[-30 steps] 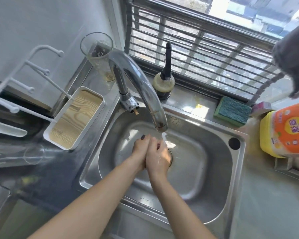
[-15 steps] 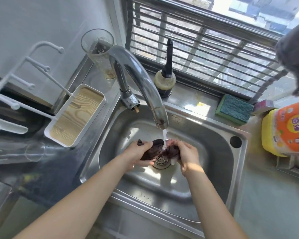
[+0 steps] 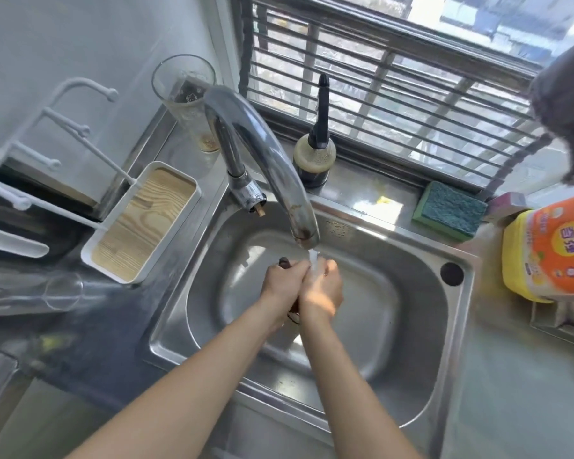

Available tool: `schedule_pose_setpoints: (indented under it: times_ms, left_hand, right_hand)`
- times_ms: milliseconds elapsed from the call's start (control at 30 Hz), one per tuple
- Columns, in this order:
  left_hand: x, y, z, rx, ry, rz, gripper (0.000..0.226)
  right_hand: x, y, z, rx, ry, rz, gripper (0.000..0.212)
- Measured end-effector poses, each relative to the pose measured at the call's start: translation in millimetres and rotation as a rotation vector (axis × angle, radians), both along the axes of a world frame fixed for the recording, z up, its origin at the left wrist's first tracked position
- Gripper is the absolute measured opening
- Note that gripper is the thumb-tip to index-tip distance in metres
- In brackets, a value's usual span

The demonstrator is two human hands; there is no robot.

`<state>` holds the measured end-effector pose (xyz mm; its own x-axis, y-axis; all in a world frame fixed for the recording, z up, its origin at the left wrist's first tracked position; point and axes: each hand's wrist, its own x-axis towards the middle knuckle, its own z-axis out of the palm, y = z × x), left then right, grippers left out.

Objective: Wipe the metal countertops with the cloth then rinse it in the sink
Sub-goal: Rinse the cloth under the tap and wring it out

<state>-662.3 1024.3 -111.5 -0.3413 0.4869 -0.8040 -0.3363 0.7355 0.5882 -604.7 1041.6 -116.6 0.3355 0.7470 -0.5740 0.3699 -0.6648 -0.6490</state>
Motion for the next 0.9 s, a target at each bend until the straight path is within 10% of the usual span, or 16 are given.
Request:
schedule_pose_setpoints:
  times_ms: [133,333,500,733,900]
  left_hand:
    - [-21.7,8.4,1.3,-0.058,0.028,0.181,0.032]
    - [8.6,-4.3,2.4,-0.015,0.042,-0.067,0.032]
    - [-16.1,12.7,5.7,-0.019,-0.036,0.167,0.037]
    - [12.8,-11.0,3.6,0.001,-0.01,0.001,0.028]
    - [-22.8,7.5,-0.8,-0.042,0.01,0.189,0.026]
  right_hand:
    - [-11.8,-55.7,25.3,0.299,0.002,0.209,0.035]
    - [11.5,20.4,0.1,-0.044,0.006,-0.007,0.04]
    - [-6.3,-43.9,32.5,0.311,0.075,0.165,0.028]
    - [9.4,15.7,-3.5,-0.123,0.077,-0.02,0.03]
    - [-12.3,-49.5,25.8,0.224,0.196,0.197,0.023]
